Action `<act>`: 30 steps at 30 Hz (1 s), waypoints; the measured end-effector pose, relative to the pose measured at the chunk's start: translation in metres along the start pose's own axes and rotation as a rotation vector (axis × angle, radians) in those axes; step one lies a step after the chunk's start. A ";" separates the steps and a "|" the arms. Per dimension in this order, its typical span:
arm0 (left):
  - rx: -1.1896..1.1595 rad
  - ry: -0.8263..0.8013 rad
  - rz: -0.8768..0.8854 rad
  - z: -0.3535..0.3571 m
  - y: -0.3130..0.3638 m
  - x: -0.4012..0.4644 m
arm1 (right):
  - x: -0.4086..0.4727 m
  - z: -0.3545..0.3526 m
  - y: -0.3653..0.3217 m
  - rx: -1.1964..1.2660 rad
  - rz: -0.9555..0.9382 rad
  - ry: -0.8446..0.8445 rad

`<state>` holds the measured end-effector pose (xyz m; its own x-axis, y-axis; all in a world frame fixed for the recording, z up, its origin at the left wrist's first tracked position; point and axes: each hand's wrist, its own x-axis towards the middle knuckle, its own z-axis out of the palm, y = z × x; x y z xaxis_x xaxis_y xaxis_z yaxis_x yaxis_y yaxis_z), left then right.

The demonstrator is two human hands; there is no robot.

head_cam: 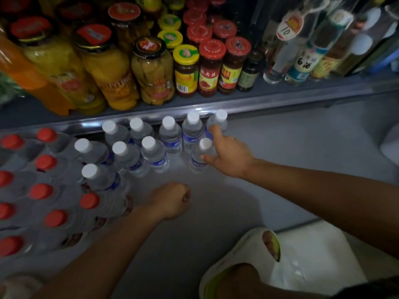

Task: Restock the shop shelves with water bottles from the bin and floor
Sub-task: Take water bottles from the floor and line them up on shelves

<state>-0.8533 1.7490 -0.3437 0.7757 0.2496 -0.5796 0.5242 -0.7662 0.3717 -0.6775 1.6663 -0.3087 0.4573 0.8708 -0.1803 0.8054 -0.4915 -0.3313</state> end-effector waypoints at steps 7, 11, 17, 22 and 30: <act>-0.009 -0.010 0.005 0.003 -0.011 0.003 | 0.027 0.009 -0.002 -0.183 -0.072 -0.031; 0.015 -0.020 -0.007 0.002 -0.018 -0.001 | 0.029 0.011 -0.003 -0.232 -0.144 -0.075; 0.027 0.013 -0.007 -0.010 -0.025 -0.018 | 0.017 0.003 -0.011 -0.246 -0.227 -0.136; 0.006 0.070 0.004 -0.029 -0.021 -0.043 | -0.006 -0.020 -0.025 -0.232 -0.267 -0.176; 0.151 0.137 0.023 -0.081 0.012 -0.100 | -0.058 -0.094 -0.061 -0.079 -0.352 -0.104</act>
<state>-0.8960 1.7629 -0.2228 0.8326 0.3015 -0.4645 0.4555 -0.8499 0.2648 -0.7174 1.6447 -0.1910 0.1101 0.9805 -0.1628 0.9349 -0.1577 -0.3180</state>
